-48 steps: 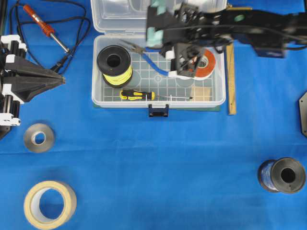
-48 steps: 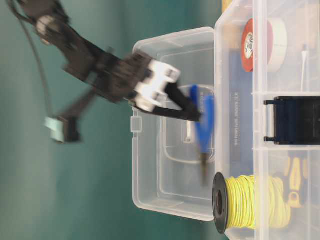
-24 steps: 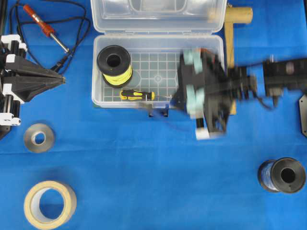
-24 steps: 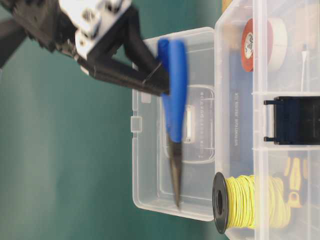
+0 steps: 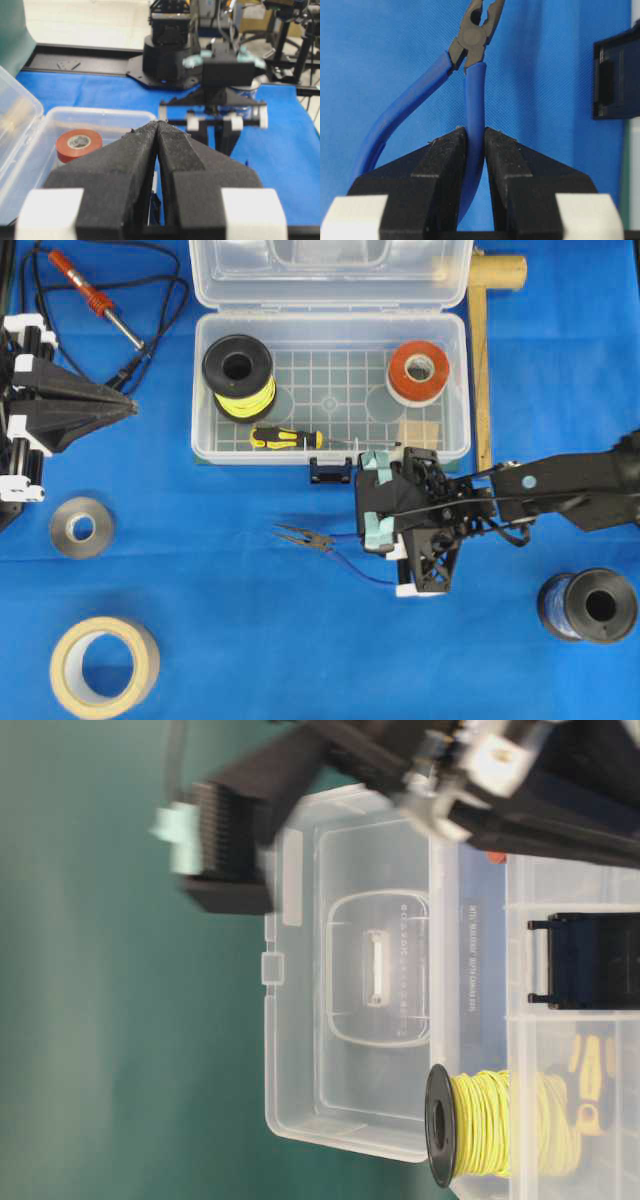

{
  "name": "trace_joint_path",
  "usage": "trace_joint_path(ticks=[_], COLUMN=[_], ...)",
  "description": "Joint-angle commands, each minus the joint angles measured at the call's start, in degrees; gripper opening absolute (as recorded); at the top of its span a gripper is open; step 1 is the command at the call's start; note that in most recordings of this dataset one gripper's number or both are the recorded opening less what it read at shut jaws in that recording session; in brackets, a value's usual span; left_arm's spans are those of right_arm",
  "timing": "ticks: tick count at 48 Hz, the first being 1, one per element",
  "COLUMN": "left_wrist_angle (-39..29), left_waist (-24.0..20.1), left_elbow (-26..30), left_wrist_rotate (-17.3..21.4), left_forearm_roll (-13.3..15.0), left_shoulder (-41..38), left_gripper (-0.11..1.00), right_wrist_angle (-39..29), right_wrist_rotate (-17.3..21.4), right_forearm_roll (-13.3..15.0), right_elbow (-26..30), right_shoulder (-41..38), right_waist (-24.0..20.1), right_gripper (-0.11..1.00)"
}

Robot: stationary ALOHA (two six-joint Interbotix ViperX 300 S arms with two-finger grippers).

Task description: Pick the nipper from the toolbox among several items.

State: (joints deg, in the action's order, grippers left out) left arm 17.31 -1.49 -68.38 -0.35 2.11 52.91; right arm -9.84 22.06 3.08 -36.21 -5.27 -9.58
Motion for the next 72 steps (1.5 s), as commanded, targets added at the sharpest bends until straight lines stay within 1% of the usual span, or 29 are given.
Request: trace_joint_path(ticks=[1,12,24,25,27,34,36,37,38,42,47,49,55,57,66,72], left_wrist_angle=[0.6,0.6,0.7,0.6,0.7,0.6,0.6,0.5,0.5,0.4,0.4,0.4,0.4,0.4,0.4,0.4], left_waist=[-0.2,-0.2,-0.2,-0.2,-0.2,-0.2,-0.2,-0.2,-0.2,-0.2,-0.2,-0.2,-0.2,-0.2,-0.2,-0.2], left_elbow=[0.4,0.4,0.4,0.4,0.4,0.4,0.4,0.4,0.4,0.4,0.4,0.4,0.4,0.4,0.2,-0.1], left_wrist_rotate=[-0.1,-0.1,-0.1,-0.1,-0.1,-0.2,-0.4,-0.4,-0.5,-0.7,-0.7,-0.7,-0.8,-0.8,-0.8,-0.7], left_forearm_roll=[0.1,0.2,0.1,0.1,0.2,0.1,0.2,0.2,0.2,0.2,0.2,0.2,0.2,0.1,0.2,0.1], left_shoulder=[-0.4,-0.4,-0.5,-0.4,-0.4,-0.4,-0.4,-0.4,-0.4,-0.3,-0.3,-0.3,-0.3,-0.3,-0.4,-0.5], left_gripper=[0.00,0.00,0.00,0.00,0.00,0.00,0.00,0.00,0.00,0.00,0.00,0.00,0.00,0.00,0.00,0.00], right_wrist_angle=[2.3,1.7,-1.1,-1.4,-2.0,-5.9,-7.4,-8.2,-9.2,-11.3,-12.7,-12.9,-12.7,-12.5,-11.7,-10.7], right_wrist_rotate=[0.9,2.5,2.6,2.6,2.6,2.5,2.3,2.2,2.1,2.1,2.3,2.5,2.5,2.5,2.5,2.5], right_forearm_roll=[-0.3,-0.8,-0.8,-0.8,-0.8,-0.3,-0.1,0.0,0.4,2.0,5.0,6.7,9.1,9.7,10.5,11.2], right_elbow=[0.4,0.4,0.7,0.7,0.8,1.0,0.8,0.7,0.4,-0.4,-2.4,-4.0,-8.8,-10.9,-18.3,-23.7], right_shoulder=[-0.5,-2.6,-2.8,-2.8,-2.7,0.3,2.4,3.6,5.5,11.6,19.7,23.7,33.4,37.5,52.0,59.2], right_waist=[-0.5,-0.8,-0.2,-0.2,-0.2,0.7,1.0,1.1,1.1,1.2,1.4,1.8,3.6,4.3,5.9,7.8], right_gripper=[0.14,0.14,0.15,0.17,0.27,0.72,0.80,0.82,0.82,0.74,0.75,0.75,0.75,0.75,0.75,0.75])
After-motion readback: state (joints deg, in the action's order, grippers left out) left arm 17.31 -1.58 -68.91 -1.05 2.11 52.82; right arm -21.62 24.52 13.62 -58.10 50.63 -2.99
